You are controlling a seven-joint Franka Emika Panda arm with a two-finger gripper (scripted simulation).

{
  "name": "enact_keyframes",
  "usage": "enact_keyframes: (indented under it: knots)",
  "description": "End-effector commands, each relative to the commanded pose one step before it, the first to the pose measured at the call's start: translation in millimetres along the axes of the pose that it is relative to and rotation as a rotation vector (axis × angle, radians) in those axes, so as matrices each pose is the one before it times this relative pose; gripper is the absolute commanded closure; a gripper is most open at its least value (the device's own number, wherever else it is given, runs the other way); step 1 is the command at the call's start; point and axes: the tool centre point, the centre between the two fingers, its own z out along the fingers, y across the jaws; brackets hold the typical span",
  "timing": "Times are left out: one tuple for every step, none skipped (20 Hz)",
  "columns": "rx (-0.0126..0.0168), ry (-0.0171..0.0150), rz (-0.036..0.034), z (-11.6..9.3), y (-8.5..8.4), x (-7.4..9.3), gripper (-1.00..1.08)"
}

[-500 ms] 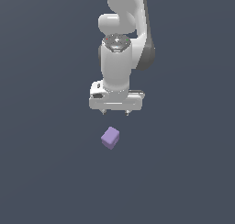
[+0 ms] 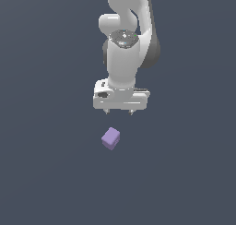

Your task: Pick up the object and move it to a goal position.

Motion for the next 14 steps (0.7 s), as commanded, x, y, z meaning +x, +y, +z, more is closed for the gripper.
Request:
enact_keyframes:
  knots:
    - [-0.00370,0.00271,-0.00988,-3.28,-3.92,0.84,-0.92]
    - [-0.00036,0.00029,-0.00130,-0.36,-0.38,0.05,-0.92]
    - [0.00000,0.00000,0.00000,0.06,-0.02,-0.09,-0.92]
    - [0.00078,-0.00062,0.00258,0.70,0.86,-0.05,-0.92]
    - [0.00043,-0.00038,0.00303,0.56,0.37,0.15,-0.92]
    - [0.00036,-0.00035,0.00411,0.60,0.21,0.34,-0.92]
    - [0.00045,-0.00045,0.00566,0.80,0.22,0.50,-0.92]
    - [0.00062,-0.00063,0.00748,1.08,0.36,0.64,-0.92]
    - [0.00081,-0.00082,0.00927,1.38,0.48,0.76,-0.92]
    - [0.00097,-0.00101,0.01109,1.68,0.62,0.89,-0.92]
    - [0.00111,-0.00118,0.01285,1.96,0.74,1.03,-0.92]
    - [0.00122,-0.00135,0.01451,2.23,0.83,1.16,-0.92]
    - [0.00129,-0.00149,0.01604,2.46,0.89,1.29,-0.92]
    - [0.00136,-0.00164,0.01771,2.72,0.95,1.44,-0.92]
